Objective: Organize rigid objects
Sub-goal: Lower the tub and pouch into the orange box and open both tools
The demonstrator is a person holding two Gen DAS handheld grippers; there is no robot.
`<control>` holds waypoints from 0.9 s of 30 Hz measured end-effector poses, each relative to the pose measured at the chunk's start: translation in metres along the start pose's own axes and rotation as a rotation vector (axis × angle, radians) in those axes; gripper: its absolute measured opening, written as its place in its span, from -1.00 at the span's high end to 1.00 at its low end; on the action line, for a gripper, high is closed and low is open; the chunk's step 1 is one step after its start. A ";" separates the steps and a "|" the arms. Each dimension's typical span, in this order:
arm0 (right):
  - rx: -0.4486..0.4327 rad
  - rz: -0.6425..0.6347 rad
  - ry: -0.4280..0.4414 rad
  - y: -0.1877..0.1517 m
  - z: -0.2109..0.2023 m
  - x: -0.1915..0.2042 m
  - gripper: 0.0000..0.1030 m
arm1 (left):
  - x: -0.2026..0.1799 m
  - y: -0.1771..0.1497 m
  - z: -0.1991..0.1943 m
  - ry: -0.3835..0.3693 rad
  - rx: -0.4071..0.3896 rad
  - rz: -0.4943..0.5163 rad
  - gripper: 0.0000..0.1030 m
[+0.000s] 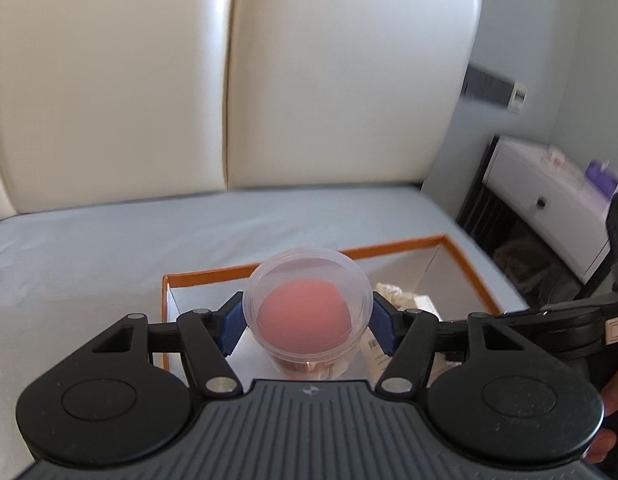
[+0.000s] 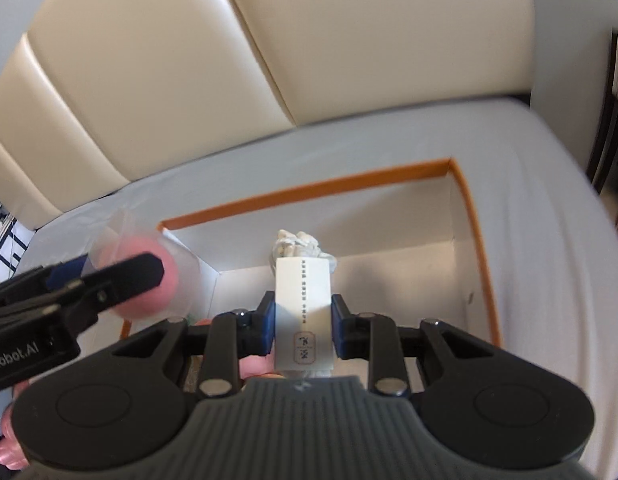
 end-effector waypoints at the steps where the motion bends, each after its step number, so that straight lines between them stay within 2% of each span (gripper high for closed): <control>1: 0.009 0.016 0.006 0.002 0.006 -0.002 0.48 | 0.006 -0.001 0.007 0.007 0.022 0.009 -0.42; 9: 0.067 0.147 0.076 0.018 0.046 -0.010 0.48 | 0.016 -0.015 0.061 0.068 0.180 0.145 -0.42; 12: 0.088 0.151 0.073 0.019 0.055 -0.013 0.48 | 0.014 -0.022 0.076 0.099 0.242 0.208 -0.42; 16: 0.090 0.141 0.077 0.021 0.060 -0.013 0.48 | 0.020 -0.030 0.090 0.152 0.318 0.238 -0.42; 20: 0.099 0.151 0.084 0.016 0.056 -0.016 0.48 | 0.030 -0.035 0.098 0.204 0.363 0.223 -0.42; 24: 0.099 0.136 0.067 0.015 0.058 -0.017 0.48 | 0.027 -0.036 0.100 0.220 0.357 0.255 -0.43; 27: 0.104 0.135 0.059 0.012 0.059 -0.018 0.48 | 0.024 -0.038 0.101 0.232 0.350 0.282 -0.51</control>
Point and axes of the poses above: each gripper's, at about its wrist camera, not at the fingertips, and z roughly the way its jaws point, x to its left, y to its top, the point moved 8 cm from there along z, roughly the way its jaws point, and after that the axes turned 2 degrees about y, right-handed, at the moved point
